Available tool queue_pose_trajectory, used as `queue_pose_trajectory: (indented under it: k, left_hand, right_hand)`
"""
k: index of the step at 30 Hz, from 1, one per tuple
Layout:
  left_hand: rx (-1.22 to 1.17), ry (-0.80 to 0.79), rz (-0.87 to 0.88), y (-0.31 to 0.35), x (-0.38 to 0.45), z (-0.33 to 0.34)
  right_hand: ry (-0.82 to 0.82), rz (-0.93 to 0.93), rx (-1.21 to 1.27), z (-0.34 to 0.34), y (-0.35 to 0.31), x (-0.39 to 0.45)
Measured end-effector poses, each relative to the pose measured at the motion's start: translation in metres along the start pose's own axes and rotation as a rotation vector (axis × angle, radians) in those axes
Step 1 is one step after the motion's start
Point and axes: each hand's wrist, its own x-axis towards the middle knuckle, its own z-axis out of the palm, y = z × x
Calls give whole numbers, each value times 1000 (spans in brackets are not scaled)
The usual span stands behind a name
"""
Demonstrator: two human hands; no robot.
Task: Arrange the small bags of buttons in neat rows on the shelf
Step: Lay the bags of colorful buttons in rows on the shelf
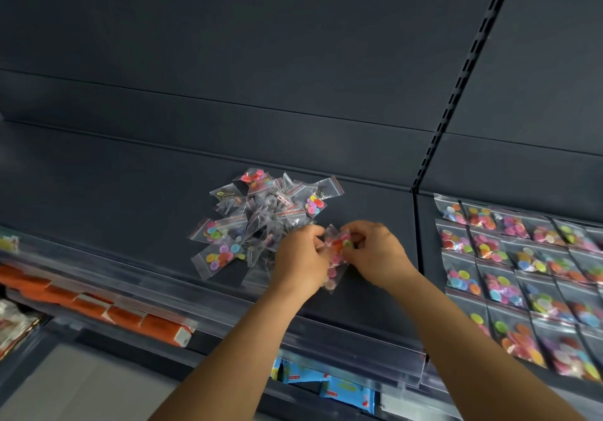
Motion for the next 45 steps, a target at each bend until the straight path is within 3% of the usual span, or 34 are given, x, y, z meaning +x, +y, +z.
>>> queue_pose_trajectory:
  k: [3,6,9,13,20,26,36,45]
  left_hand:
    - [-251,32,-47,2,2,-4]
    - [-439,3,-64,11,4,-7]
    - [-545,-62,-39,24,4,-5]
    - [-655,-178,-67,45,1,3]
    - [-619,-319,-13,81,-5,36]
    - [-596,-377,14,120,-11,70]
    - [-586,-293,22,219,-28,188]
    - [-523,-207,-30,286,-30,281]
  right_hand:
    - [41,25,222,-10,-4,-7]
    - [2,127,661,-19,-12,-15]
    - [109,151,858,-27,-14,-22]
    - [214,125,834,-43,-3,-34]
    - [313,175,1069,-83,27,-60]
    - [353,151,980,-128,66,-73]
    - [435,172,1001,-224,178,-83]
    - [370,243,986,-297,273,-79]
